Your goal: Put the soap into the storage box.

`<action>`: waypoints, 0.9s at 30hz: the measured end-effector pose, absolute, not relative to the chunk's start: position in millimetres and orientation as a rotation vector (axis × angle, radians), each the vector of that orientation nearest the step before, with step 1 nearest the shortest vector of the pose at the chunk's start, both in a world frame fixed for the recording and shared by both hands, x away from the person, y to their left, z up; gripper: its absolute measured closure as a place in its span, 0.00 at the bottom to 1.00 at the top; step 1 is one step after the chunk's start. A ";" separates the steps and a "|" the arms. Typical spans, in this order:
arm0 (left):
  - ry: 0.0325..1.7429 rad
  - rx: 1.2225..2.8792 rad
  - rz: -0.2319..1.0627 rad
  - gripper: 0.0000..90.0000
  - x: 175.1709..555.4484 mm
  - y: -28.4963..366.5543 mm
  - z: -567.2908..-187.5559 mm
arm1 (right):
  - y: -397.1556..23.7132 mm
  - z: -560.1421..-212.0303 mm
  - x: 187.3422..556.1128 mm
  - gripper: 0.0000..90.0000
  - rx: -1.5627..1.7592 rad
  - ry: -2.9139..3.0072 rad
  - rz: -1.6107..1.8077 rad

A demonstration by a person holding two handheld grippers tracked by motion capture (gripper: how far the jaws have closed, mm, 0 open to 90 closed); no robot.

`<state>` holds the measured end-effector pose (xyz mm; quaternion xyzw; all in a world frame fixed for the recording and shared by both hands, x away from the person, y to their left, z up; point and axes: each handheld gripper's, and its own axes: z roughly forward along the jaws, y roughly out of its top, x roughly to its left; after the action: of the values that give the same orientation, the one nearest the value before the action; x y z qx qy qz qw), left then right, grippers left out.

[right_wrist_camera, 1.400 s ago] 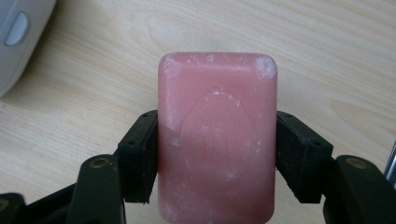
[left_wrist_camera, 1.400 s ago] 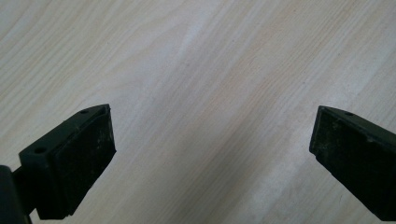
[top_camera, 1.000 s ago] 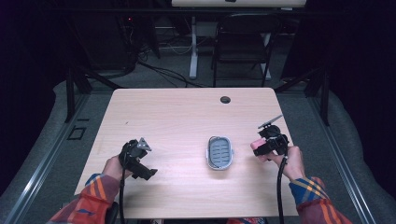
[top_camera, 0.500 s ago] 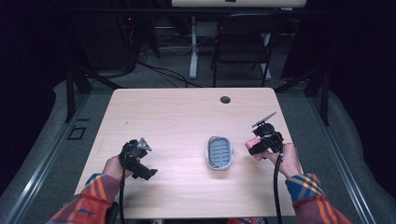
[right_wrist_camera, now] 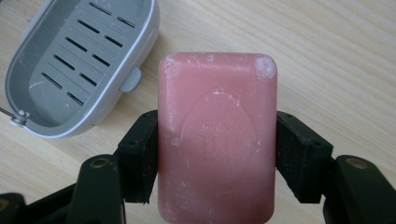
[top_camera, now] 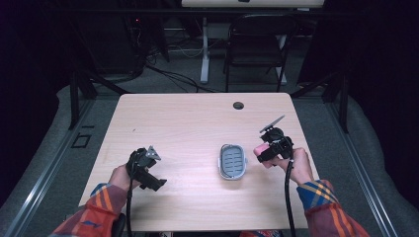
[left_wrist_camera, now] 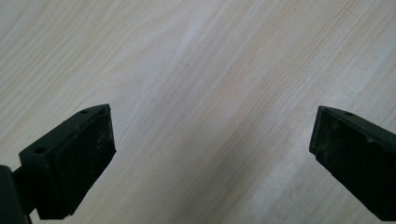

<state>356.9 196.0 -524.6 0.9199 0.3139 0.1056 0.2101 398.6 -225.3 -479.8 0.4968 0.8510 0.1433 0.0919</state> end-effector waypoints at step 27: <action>0.866 2.555 0.298 0.00 356.6 195.4 -524.7 | -187.4 -467.0 414.8 0.42 1.412 2.575 0.410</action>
<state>356.6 195.4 -524.7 0.9200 0.3118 0.1074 0.2119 414.8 -187.4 -467.0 0.4743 0.8650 0.1379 0.0882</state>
